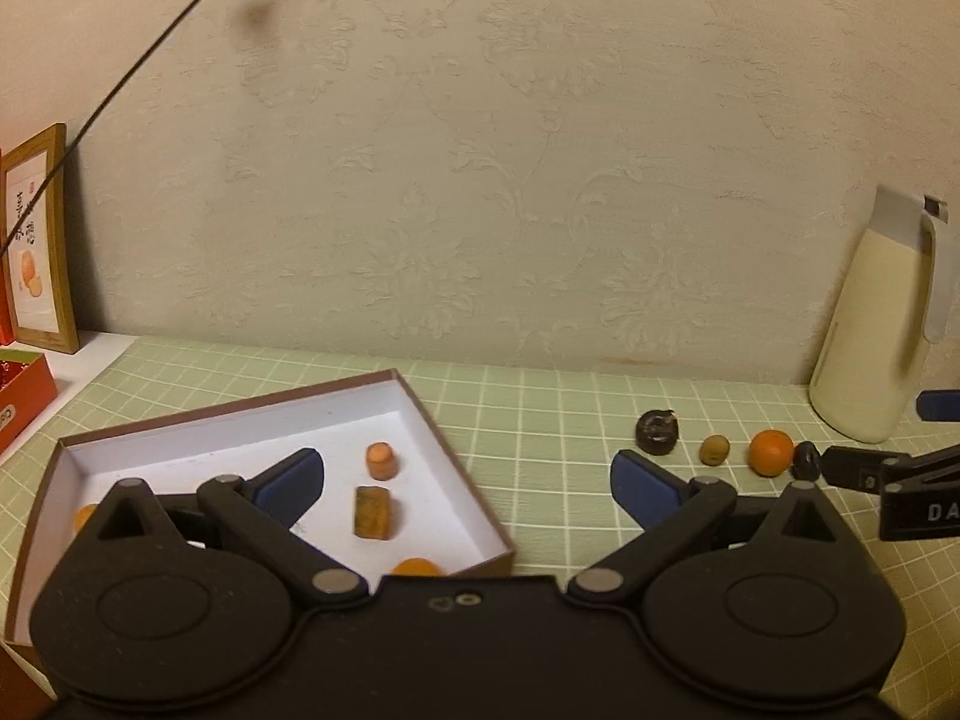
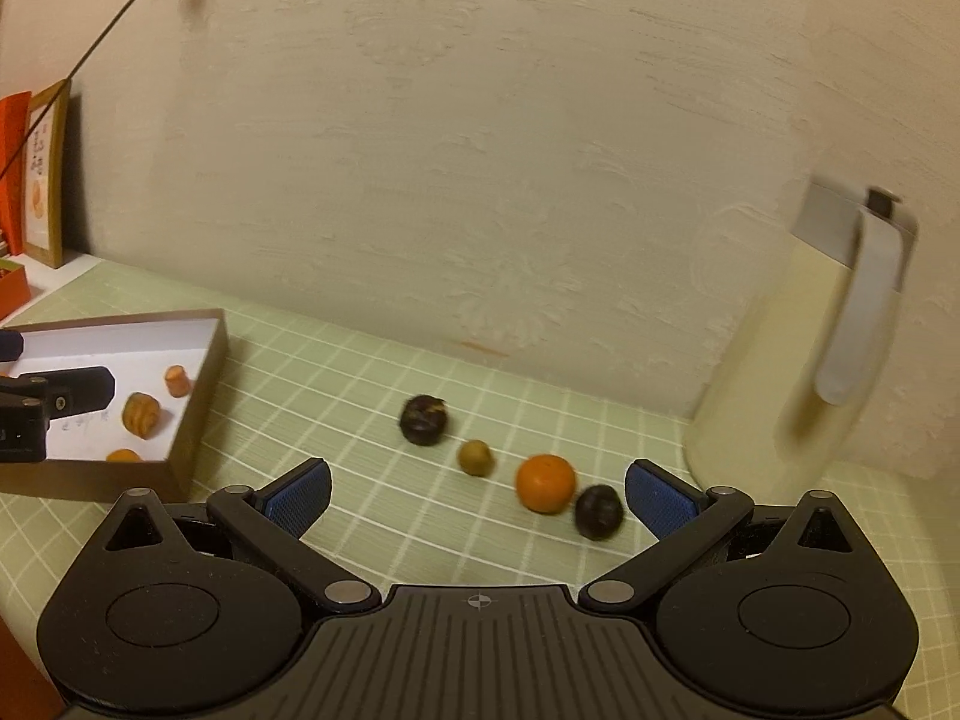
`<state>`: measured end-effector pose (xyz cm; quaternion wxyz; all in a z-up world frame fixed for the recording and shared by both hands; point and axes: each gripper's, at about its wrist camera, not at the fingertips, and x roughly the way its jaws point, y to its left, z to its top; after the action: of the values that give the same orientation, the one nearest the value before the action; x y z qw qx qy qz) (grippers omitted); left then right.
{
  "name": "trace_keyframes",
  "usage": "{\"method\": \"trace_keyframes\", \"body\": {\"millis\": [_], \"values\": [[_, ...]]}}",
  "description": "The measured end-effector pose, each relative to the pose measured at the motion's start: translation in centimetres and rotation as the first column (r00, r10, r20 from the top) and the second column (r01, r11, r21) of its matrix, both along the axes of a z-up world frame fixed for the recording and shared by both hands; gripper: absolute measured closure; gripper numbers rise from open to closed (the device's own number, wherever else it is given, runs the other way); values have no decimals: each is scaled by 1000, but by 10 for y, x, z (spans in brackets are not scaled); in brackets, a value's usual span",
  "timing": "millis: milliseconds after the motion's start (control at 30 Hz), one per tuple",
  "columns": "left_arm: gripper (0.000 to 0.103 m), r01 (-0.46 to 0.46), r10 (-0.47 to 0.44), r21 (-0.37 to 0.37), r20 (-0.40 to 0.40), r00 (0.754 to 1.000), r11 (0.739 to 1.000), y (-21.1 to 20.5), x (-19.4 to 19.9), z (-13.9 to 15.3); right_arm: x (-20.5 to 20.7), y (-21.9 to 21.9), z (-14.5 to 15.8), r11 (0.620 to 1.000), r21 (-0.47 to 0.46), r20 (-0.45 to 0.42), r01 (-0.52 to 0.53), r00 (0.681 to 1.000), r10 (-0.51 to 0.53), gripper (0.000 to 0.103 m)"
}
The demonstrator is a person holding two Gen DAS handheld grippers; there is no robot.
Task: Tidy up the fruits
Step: 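Move both open tools from the box back to the remaining fruits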
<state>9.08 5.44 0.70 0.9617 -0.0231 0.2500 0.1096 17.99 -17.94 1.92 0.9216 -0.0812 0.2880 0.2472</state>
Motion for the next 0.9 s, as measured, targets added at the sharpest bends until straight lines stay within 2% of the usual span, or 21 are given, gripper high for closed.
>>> {"method": "trace_keyframes", "body": {"millis": [300, 433, 633, 900], "values": [[7, 59, -59, 10, 4, 998, 998, -38, 16, -4, 6, -44, -5, 997, -8, -18, 75, 997, -75, 0], [6, 104, -103, 45, -20, 994, 994, -57, 26, -7, 9, -64, -8, 993, -13, -28, 116, 993, -116, 0], [7, 145, -145, -3, -39, 989, 989, -75, 44, -16, 12, -97, -13, 982, -15, -32, 187, 982, -187, 0], [20, 225, -224, 1, -53, 973, 974, -107, 69, -31, 25, -137, -24, 957, -21, -53, 288, 956, -289, 0]]}}
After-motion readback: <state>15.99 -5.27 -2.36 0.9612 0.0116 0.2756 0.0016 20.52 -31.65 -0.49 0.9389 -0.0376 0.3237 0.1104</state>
